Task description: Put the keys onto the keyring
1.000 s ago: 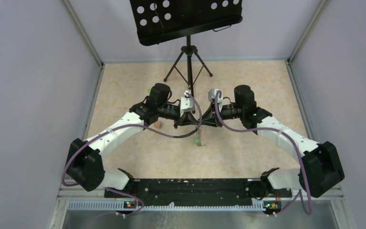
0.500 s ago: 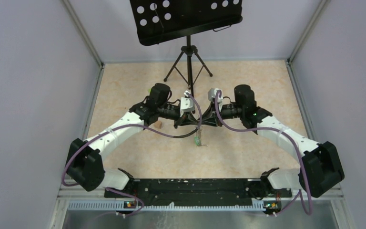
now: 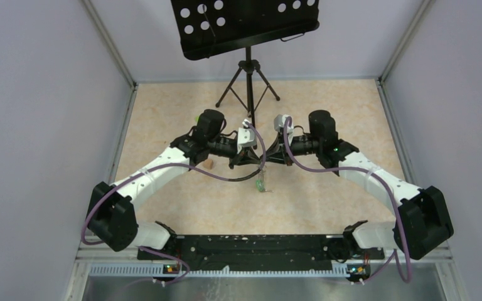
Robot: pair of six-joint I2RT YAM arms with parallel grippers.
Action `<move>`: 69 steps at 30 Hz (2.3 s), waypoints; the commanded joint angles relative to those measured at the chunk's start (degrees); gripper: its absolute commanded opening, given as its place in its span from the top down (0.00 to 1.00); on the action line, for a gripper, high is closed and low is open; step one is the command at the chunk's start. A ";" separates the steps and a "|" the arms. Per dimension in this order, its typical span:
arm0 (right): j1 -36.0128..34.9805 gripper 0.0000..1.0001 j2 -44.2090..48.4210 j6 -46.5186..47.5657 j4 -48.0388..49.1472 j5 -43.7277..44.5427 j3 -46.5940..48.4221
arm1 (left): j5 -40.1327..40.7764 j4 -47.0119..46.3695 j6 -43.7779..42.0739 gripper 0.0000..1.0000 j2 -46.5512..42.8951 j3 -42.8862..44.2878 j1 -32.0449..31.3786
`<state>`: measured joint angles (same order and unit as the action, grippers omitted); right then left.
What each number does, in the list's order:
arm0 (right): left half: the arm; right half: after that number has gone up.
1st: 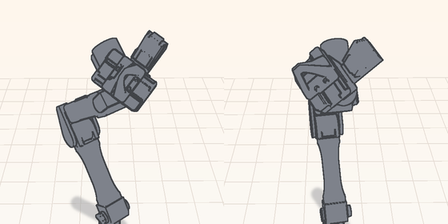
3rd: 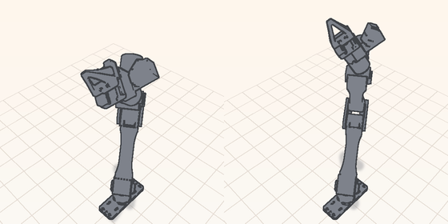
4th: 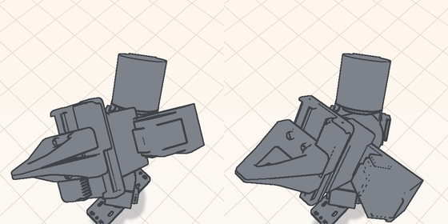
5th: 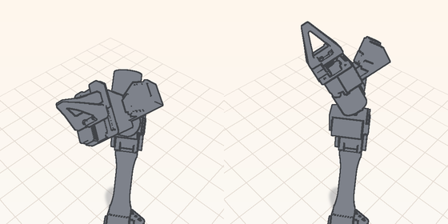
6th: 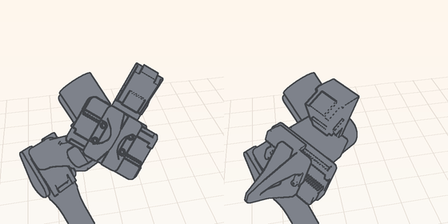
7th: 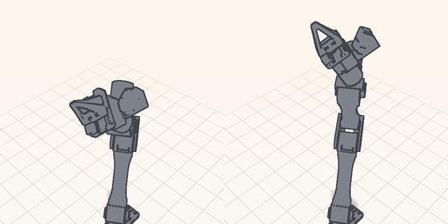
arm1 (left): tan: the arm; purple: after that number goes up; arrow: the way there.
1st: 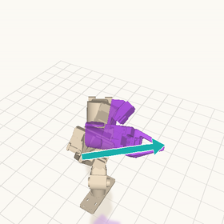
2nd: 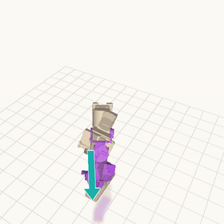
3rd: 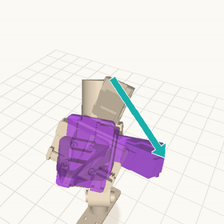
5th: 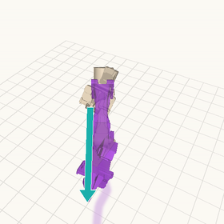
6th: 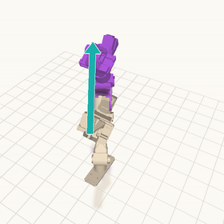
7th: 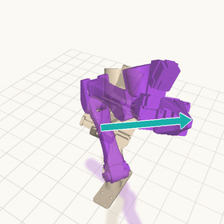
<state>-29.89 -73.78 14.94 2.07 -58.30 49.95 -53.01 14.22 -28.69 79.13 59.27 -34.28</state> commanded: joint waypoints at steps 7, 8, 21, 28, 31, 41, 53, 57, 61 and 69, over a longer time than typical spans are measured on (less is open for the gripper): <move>-0.32 1.00 0.67 -0.60 2.40 -0.62 2.71 | -1.10 -1.21 -1.24 1.00 -2.25 1.61 -0.12; -0.01 1.00 1.01 -1.64 3.37 -1.27 2.57 | -1.36 -1.28 -1.51 0.94 -2.59 1.38 0.02; 3.10 1.00 3.36 -19.26 21.61 -6.52 -1.73 | -3.26 -11.07 -0.74 0.57 -6.59 -4.21 1.10; 3.56 1.00 3.03 -23.66 26.44 -7.52 -2.65 | -1.45 -13.34 0.31 0.63 -5.39 -3.49 1.14; 3.91 1.00 2.95 -24.03 26.67 -7.02 -2.74 | -1.15 -13.34 0.09 0.73 -5.32 -3.56 1.15; 4.14 1.00 1.39 -26.64 25.56 -1.11 -2.12 | 3.30 -15.45 0.34 1.00 -5.38 -4.08 1.06; 4.49 1.00 0.14 -29.85 25.06 4.69 -2.12 | 12.80 -15.56 0.18 1.00 -3.79 -2.85 -1.93; 4.58 1.00 -0.04 -30.26 24.76 5.70 -2.23 | 15.99 -14.59 -0.97 1.00 -3.26 -2.35 -3.95; 4.65 1.00 -0.13 -30.36 24.43 6.49 -2.30 | 18.20 -14.48 -2.05 1.00 -2.75 -1.97 -5.70; 4.66 1.00 -0.53 -29.98 24.06 6.71 -2.36 | 20.33 -12.88 -2.71 1.00 -2.26 -1.45 -6.92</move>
<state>-25.56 -74.11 -14.66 23.14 -52.07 47.24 -33.63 1.17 -30.61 76.38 55.46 -40.23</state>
